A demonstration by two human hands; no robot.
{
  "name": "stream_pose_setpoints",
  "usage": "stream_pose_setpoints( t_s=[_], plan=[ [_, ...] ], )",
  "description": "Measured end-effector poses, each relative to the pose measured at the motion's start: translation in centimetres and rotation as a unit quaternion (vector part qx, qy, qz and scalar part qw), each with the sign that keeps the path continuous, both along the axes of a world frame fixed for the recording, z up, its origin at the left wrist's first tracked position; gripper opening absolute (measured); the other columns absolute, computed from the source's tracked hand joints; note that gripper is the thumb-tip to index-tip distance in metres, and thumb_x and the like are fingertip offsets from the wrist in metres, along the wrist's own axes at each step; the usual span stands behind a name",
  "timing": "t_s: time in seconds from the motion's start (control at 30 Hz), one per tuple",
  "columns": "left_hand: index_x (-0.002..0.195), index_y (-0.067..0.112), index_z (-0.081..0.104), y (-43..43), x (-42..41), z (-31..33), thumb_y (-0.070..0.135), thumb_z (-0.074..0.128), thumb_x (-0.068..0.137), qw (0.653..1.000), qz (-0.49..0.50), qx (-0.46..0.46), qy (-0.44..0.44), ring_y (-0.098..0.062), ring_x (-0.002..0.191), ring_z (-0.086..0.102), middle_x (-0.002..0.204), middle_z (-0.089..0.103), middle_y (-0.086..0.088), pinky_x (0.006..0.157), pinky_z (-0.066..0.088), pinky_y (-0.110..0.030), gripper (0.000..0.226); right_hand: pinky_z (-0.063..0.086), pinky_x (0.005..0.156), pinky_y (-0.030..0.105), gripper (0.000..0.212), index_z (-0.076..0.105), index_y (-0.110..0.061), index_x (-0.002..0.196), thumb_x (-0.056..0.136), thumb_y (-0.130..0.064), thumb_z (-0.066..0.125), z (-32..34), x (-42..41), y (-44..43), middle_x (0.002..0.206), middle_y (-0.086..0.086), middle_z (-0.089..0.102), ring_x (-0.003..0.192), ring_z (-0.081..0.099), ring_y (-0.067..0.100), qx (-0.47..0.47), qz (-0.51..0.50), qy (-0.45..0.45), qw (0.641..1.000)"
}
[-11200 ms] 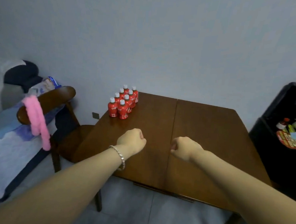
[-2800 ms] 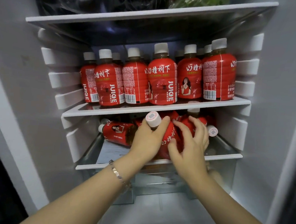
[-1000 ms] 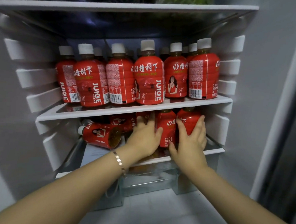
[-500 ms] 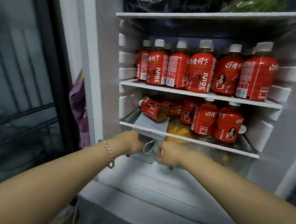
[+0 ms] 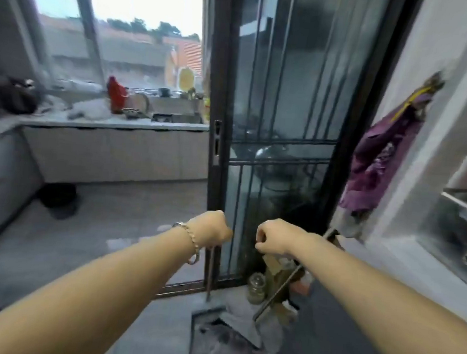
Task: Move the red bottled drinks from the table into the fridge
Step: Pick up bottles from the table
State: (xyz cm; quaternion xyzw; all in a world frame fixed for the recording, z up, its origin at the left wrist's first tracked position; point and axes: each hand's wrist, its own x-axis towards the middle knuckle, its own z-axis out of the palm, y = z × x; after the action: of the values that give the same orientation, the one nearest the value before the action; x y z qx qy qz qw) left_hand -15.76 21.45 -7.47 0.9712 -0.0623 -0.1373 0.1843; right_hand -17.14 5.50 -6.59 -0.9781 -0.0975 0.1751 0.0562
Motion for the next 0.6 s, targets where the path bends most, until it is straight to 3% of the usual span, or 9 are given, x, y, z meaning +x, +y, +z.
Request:
stream_pose_setpoints(
  t_s=[0.07,0.17,0.33,0.43,0.6],
  plan=[
    [0.087,0.003,0.059,5.9,-2.2,-0.6,0.018,0.046,0.090,0.997,0.074,0.000,0.006,-0.014,0.052,0.052,0.062,0.054,-0.005,0.059,0.047,-0.027,0.021,0.048,0.086,0.035,0.024,0.062,-0.015,0.108,0.091,-0.028,0.051,-0.7,-0.2,6.1,0.121,0.011,0.058,0.105,0.058,0.026,-0.012,0.057,-0.020,0.998],
    [0.090,0.007,0.055,15.6,-7.1,-1.5,0.018,0.044,0.090,0.984,0.178,0.017,-0.001,-0.015,0.053,0.052,0.065,0.055,-0.006,0.060,0.047,-0.026,0.015,0.048,0.093,0.039,0.027,0.063,-0.014,0.110,0.091,-0.028,0.051,-1.3,-2.4,16.2,0.118,0.009,0.062,0.106,0.058,0.027,-0.009,0.161,-0.035,0.986],
    [0.107,0.007,0.059,30.7,-18.9,-2.7,0.026,0.048,0.093,0.939,0.343,-0.006,-0.012,-0.022,0.084,0.062,0.093,0.063,-0.009,0.080,0.054,-0.032,0.026,0.049,0.087,0.035,0.029,0.063,-0.015,0.114,0.090,-0.027,0.050,-2.2,-9.9,32.6,0.116,0.006,0.062,0.105,0.058,0.027,0.003,0.324,-0.032,0.945],
    [0.109,0.008,0.060,38.3,-28.1,-2.8,0.025,0.048,0.094,0.913,0.408,-0.021,-0.020,-0.023,0.092,0.062,0.101,0.063,-0.009,0.073,0.049,-0.028,0.026,0.049,0.085,0.032,0.027,0.062,-0.015,0.114,0.091,-0.026,0.052,-2.9,-16.4,42.2,0.113,0.008,0.063,0.100,0.059,0.025,0.017,0.389,-0.012,0.921],
    [0.095,0.008,0.062,51.1,-45.5,-3.6,0.027,0.048,0.089,0.855,0.519,0.002,-0.006,-0.028,0.095,0.064,0.104,0.067,-0.013,0.079,0.050,-0.032,0.025,0.052,0.086,0.032,0.023,0.063,-0.016,0.110,0.092,-0.026,0.052,-4.2,-30.6,58.0,0.109,0.005,0.064,0.098,0.061,0.021,0.047,0.504,-0.002,0.863]
  ],
)
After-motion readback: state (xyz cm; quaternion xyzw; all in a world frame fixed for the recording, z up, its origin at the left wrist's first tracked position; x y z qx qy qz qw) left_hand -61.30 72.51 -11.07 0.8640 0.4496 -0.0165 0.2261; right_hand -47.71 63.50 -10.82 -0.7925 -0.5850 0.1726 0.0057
